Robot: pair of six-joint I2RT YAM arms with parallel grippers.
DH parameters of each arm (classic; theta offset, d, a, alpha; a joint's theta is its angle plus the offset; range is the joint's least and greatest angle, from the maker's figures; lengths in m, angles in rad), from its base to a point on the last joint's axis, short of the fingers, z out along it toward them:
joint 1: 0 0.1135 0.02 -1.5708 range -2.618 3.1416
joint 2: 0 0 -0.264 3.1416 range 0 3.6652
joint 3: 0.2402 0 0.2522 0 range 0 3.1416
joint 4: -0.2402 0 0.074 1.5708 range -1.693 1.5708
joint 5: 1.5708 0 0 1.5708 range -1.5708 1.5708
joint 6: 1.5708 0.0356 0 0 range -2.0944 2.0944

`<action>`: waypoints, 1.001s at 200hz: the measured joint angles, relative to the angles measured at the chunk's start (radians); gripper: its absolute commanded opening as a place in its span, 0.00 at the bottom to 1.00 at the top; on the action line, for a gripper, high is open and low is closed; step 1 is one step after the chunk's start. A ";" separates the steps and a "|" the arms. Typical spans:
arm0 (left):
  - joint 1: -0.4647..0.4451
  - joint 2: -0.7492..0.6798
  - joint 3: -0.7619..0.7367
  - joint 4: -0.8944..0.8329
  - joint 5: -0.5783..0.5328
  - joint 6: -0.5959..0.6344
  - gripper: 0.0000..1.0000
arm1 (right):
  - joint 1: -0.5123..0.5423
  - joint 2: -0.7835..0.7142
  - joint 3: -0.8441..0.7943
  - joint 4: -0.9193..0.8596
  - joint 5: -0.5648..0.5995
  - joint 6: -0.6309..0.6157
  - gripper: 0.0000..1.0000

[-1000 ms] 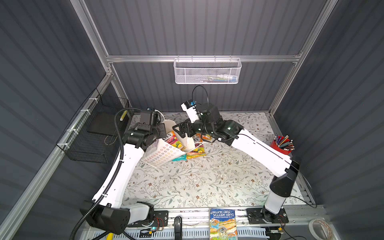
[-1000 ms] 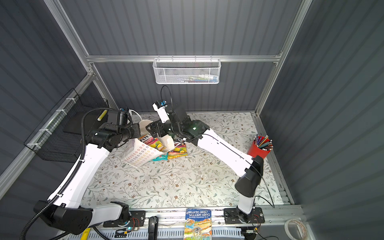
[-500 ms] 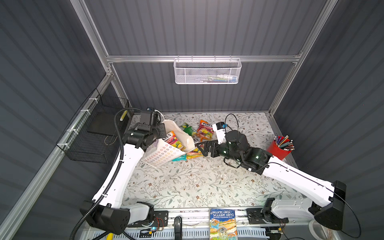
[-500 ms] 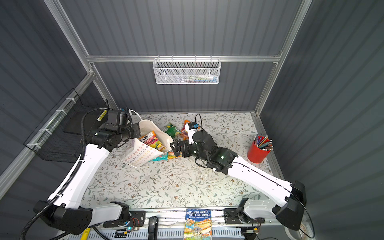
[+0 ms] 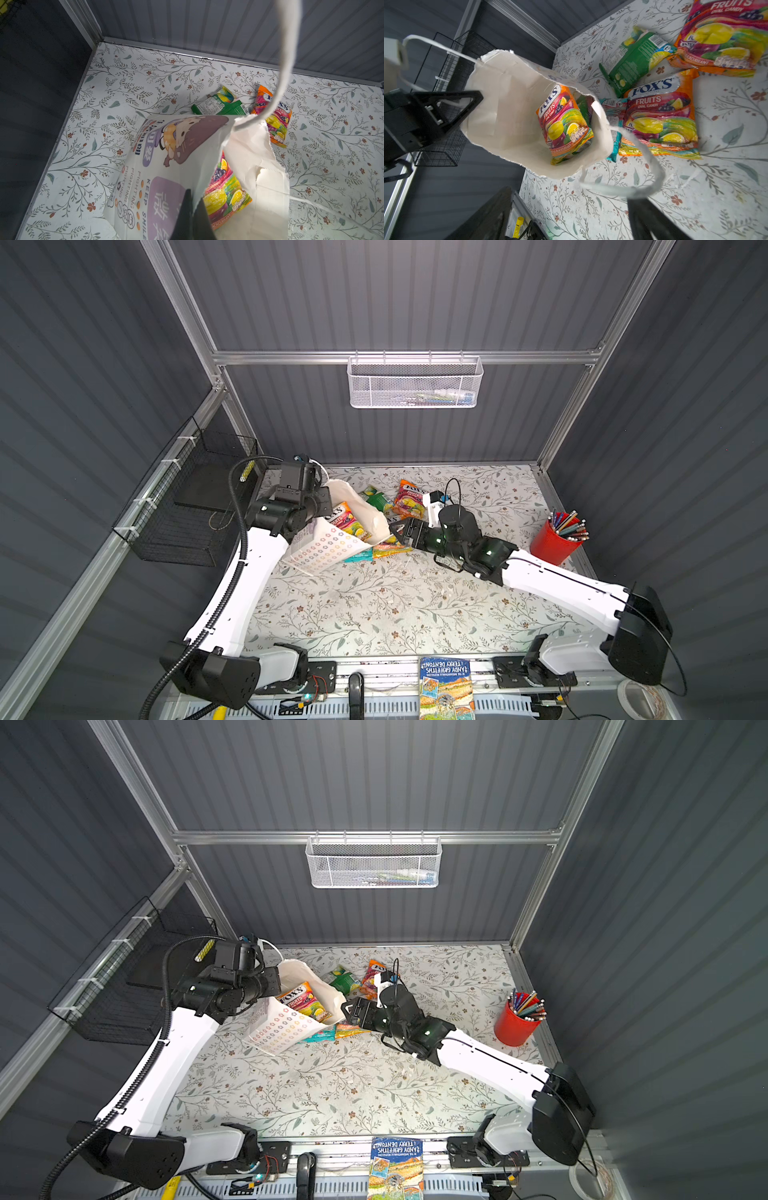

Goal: Place the snacks into the paper bag

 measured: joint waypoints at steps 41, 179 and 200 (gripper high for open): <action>0.000 0.000 0.000 0.000 -0.011 0.000 0.00 | -0.037 0.080 0.023 0.068 -0.049 0.032 0.59; 0.000 -0.124 0.146 -0.067 0.018 -0.023 0.00 | -0.074 0.116 0.550 -0.099 -0.338 -0.102 0.00; -0.011 -0.092 0.211 -0.039 0.144 -0.075 0.00 | -0.144 0.048 0.618 -0.177 -0.391 -0.119 0.00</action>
